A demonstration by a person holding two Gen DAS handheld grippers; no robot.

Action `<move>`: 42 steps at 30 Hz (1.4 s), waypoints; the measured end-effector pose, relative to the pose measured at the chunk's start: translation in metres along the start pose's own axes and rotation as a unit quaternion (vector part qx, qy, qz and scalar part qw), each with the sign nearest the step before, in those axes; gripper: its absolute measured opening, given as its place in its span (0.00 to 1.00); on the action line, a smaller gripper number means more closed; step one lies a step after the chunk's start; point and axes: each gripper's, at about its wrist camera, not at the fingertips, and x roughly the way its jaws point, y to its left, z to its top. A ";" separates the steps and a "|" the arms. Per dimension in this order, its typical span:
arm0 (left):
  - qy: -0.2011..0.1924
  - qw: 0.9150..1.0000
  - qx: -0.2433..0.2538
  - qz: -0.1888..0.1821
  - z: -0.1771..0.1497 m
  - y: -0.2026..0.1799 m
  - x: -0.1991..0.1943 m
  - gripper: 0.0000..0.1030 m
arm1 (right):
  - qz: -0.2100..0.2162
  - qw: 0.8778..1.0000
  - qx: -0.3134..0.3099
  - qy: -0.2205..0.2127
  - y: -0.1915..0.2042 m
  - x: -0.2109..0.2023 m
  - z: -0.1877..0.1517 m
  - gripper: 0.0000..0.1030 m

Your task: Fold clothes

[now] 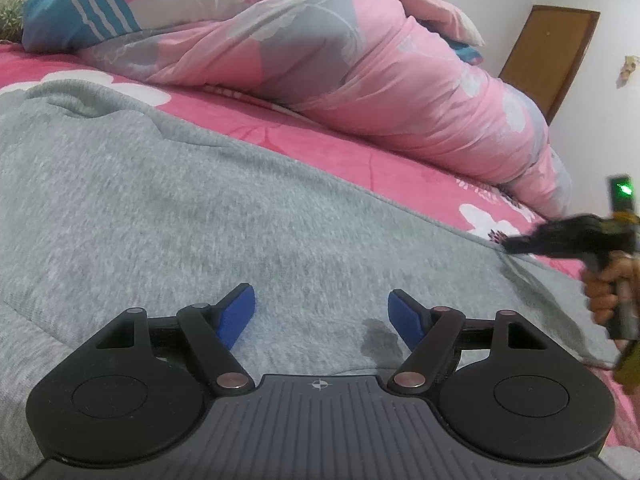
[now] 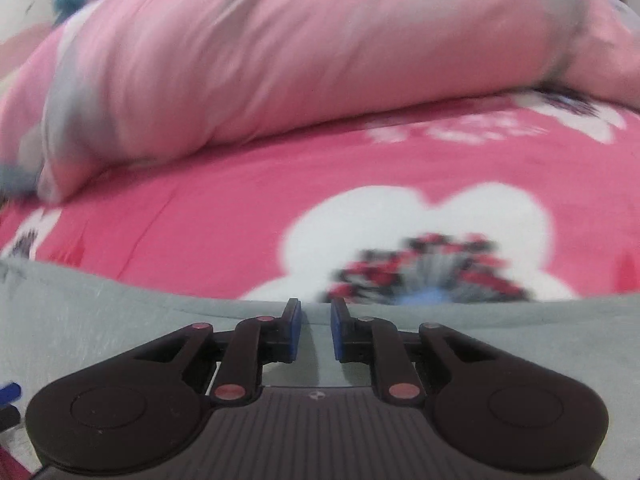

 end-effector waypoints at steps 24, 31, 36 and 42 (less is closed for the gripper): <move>-0.078 0.989 -0.016 0.125 0.006 0.028 -0.063 0.85 | 0.095 0.968 -0.230 -0.012 0.213 -0.038 0.003 0.16; -0.056 0.989 -0.091 0.102 0.001 0.076 -0.076 0.84 | 0.228 0.913 -0.324 0.094 0.390 0.089 -0.017 0.16; -0.058 0.992 -0.067 0.094 -0.004 0.073 -0.076 0.85 | 0.162 0.949 -0.264 0.050 0.398 0.123 0.004 0.15; -0.076 0.992 -0.072 0.065 -0.004 0.074 -0.087 0.85 | 0.076 0.979 -0.189 0.001 0.327 0.024 0.019 0.16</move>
